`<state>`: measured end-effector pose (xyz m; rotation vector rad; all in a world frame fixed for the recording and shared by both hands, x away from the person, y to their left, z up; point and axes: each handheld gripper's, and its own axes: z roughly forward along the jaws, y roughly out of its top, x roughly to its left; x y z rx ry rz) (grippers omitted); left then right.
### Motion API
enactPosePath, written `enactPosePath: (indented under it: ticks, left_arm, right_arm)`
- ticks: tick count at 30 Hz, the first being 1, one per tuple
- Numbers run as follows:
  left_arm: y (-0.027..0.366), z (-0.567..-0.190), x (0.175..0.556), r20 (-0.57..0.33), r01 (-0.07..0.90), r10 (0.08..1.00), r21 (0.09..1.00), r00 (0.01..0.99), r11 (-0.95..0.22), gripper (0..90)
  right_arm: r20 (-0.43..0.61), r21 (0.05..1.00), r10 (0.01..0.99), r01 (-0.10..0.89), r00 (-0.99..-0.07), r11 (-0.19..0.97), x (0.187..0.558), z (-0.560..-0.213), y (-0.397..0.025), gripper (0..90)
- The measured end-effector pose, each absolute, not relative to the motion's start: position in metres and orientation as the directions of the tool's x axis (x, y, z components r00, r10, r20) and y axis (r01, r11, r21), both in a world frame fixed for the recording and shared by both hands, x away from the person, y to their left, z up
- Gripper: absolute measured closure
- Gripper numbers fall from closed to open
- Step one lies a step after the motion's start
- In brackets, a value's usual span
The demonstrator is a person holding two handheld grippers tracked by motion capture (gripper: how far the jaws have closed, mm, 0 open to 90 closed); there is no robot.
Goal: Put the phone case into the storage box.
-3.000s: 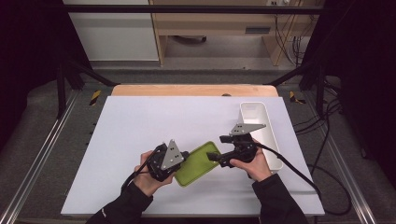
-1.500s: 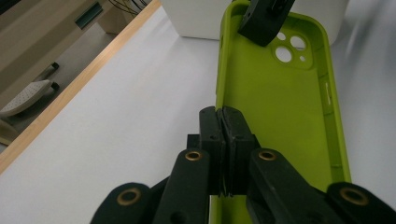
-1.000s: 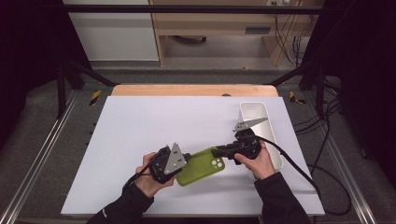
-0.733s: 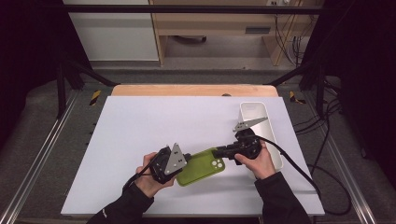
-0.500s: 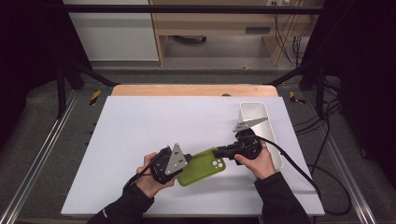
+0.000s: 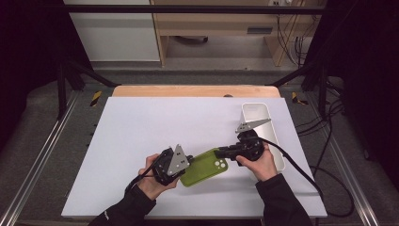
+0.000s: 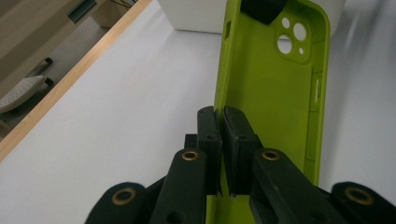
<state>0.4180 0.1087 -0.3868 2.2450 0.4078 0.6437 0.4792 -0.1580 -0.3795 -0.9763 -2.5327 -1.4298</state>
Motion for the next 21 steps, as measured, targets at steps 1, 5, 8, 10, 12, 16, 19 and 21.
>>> enactPosePath:
  ticks: [1, 5, 8, 10, 12, 16, 19, 21]
  left_arm:
    - [0.109, -0.386, 0.418, 0.317, 0.093, 0.471, 0.742, 0.823, -0.663, 85.4]
    - [0.114, -0.384, 0.421, 0.269, 0.115, 0.481, 0.769, 0.834, -0.629, 89.2]
    - [0.117, -0.382, 0.423, 0.230, 0.136, 0.500, 0.794, 0.835, -0.593, 81.6]
    - [0.121, -0.380, 0.425, 0.203, 0.153, 0.524, 0.816, 0.827, -0.557, 77.8]
    - [0.125, -0.379, 0.428, 0.163, 0.181, 0.548, 0.835, 0.820, -0.520, 69.7]
    - [0.134, -0.377, 0.435, 0.093, 0.234, 0.584, 0.856, 0.806, -0.461, 56.0]
    - [0.140, -0.378, 0.440, 0.048, 0.267, 0.605, 0.868, 0.795, -0.419, 48.7]
    - [0.144, -0.378, 0.443, 0.023, 0.279, 0.611, 0.875, 0.791, -0.394, 44.8]
  right_arm:
    - [0.357, 0.745, 0.490, 0.559, -0.795, 0.364, 0.479, -0.380, -0.158, 79.8]
    - [0.346, 0.747, 0.499, 0.555, -0.795, 0.365, 0.479, -0.380, -0.158, 79.8]
    - [0.336, 0.757, 0.503, 0.546, -0.796, 0.358, 0.479, -0.378, -0.160, 79.8]
    - [0.327, 0.759, 0.508, 0.542, -0.797, 0.361, 0.479, -0.378, -0.160, 79.8]
    - [0.317, 0.761, 0.515, 0.538, -0.796, 0.363, 0.479, -0.377, -0.161, 79.8]
    - [0.292, 0.775, 0.522, 0.518, -0.801, 0.362, 0.478, -0.375, -0.162, 79.8]
    - [0.267, 0.782, 0.532, 0.504, -0.803, 0.368, 0.477, -0.374, -0.164, 79.7]
    - [0.248, 0.788, 0.537, 0.490, -0.806, 0.371, 0.476, -0.373, -0.165, 79.7]
